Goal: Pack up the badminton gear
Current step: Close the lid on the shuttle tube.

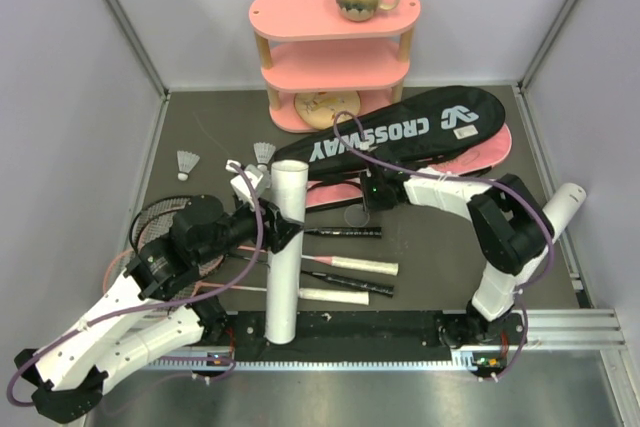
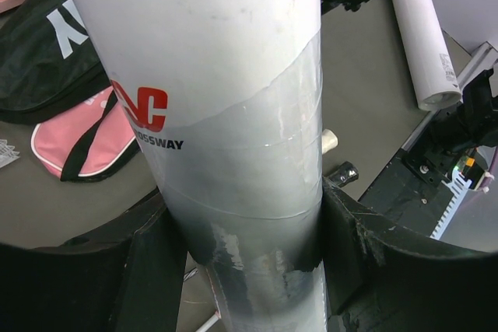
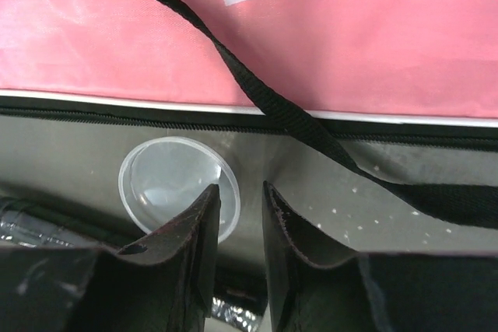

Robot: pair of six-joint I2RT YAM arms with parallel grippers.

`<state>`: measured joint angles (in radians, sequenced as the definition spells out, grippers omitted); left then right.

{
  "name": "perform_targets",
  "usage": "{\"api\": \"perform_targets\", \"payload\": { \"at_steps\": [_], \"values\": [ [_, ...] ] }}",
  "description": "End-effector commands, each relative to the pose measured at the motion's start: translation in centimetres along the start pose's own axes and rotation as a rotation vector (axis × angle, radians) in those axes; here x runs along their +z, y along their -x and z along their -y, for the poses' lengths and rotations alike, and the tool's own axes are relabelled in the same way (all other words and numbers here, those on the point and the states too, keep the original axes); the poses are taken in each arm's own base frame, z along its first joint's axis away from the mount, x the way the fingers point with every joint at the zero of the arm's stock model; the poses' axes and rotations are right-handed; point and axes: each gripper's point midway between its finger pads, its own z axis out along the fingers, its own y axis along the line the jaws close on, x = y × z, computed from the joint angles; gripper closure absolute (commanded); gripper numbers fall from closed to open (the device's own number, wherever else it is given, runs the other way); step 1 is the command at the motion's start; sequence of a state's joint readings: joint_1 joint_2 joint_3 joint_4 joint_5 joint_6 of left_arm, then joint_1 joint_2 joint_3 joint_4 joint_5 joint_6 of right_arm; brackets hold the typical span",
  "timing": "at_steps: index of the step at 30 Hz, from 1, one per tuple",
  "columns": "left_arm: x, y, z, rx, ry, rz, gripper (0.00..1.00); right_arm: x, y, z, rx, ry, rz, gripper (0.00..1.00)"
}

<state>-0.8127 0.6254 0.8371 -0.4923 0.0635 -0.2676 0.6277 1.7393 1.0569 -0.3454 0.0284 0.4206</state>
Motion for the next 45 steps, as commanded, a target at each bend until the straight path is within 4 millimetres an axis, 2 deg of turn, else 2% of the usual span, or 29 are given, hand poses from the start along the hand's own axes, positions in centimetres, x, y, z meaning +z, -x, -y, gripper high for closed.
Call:
{"api": "perform_targets", "payload": {
  "at_steps": [1,4,6,8,9,11,12,13,15,16,18,19,20,21,24,26,28,29,30,32,35,40,45],
  "values": [
    [-0.1,2.9,0.9,0.000,-0.035,0.116,0.71,0.7,0.6,-0.7,-0.048,-0.054,0.001,0.74],
    [0.0,3.7,0.6,0.039,-0.023,0.144,0.71,1.7,0.0,0.1,-0.072,-0.122,-0.021,0.84],
    [0.1,4.3,0.6,0.072,-0.026,0.162,0.72,1.8,0.0,0.5,-0.078,-0.154,-0.021,0.99],
    [0.4,4.3,0.3,0.154,-0.023,0.173,0.74,1.2,0.1,0.7,-0.087,-0.159,-0.016,1.00],
    [0.5,4.9,0.3,0.191,-0.025,0.201,0.75,-0.5,1.1,0.1,-0.081,-0.131,0.026,1.00],
    [0.8,4.8,0.2,0.271,-0.034,0.211,0.76,-2.6,1.3,-0.7,-0.059,-0.050,0.041,1.00],
    [0.7,4.9,0.4,0.301,-0.048,0.215,0.77,-4.7,2.6,-0.8,-0.023,0.001,0.086,1.00],
    [0.6,5.0,0.7,0.342,-0.069,0.223,0.77,-6.1,2.5,-2.1,-0.009,0.106,0.072,1.00],
    [0.6,5.0,0.9,0.398,-0.089,0.252,0.77,-8.3,2.8,-2.5,0.003,0.180,0.099,1.00],
    [0.6,5.1,0.8,0.443,-0.084,0.266,0.77,-10.9,3.8,-3.1,0.009,0.245,0.147,1.00],
    [1.1,4.9,0.5,0.492,-0.075,0.283,0.77,-13.4,4.1,-3.6,0.025,0.320,0.172,1.00],
    [1.4,4.8,0.1,0.544,-0.062,0.279,0.78,-15.8,4.8,-4.1,0.032,0.399,0.211,1.00],
    [1.9,4.5,-0.4,0.554,-0.045,0.272,0.78,-17.4,5.3,-4.6,0.020,0.438,0.239,1.00],
    [2.3,4.2,-1.2,0.553,-0.009,0.256,0.79,-18.7,5.5,-4.8,0.006,0.457,0.256,1.00],
    [2.9,3.3,-1.7,0.583,-0.002,0.236,0.80,-22.8,6.4,-5.3,-0.047,0.479,0.310,1.00],
    [3.0,2.5,-1.7,0.569,-0.010,0.227,0.82,-25.7,6.9,-6.3,-0.090,0.536,0.355,1.00],
    [2.9,2.3,-0.9,0.583,-0.058,0.244,0.82,-27.2,6.4,-6.9,-0.124,0.571,0.344,1.00],
    [2.8,2.2,-0.7,0.590,-0.073,0.244,0.82,-28.6,6.5,-7.9,-0.164,0.597,0.358,1.00],
    [2.9,1.7,-0.6,0.592,-0.084,0.228,0.82,-29.0,5.9,-8.2,-0.182,0.594,0.334,1.00],
    [2.9,1.3,-0.1,0.595,-0.118,0.211,0.82,-30.8,6.7,-9.0,-0.219,0.594,0.373,1.00],
    [3.1,0.3,0.2,0.605,-0.152,0.193,0.84,-32.3,6.9,-9.8,-0.231,0.616,0.364,1.00],
    [2.7,-0.3,1.7,0.635,-0.250,0.223,0.87,-31.2,5.7,-10.9,-0.265,0.627,0.266,1.00],
    [2.5,-0.4,2.4,0.632,-0.285,0.238,0.88,-30.9,4.5,-12.0,-0.288,0.651,0.233,1.00]
  ]
}}
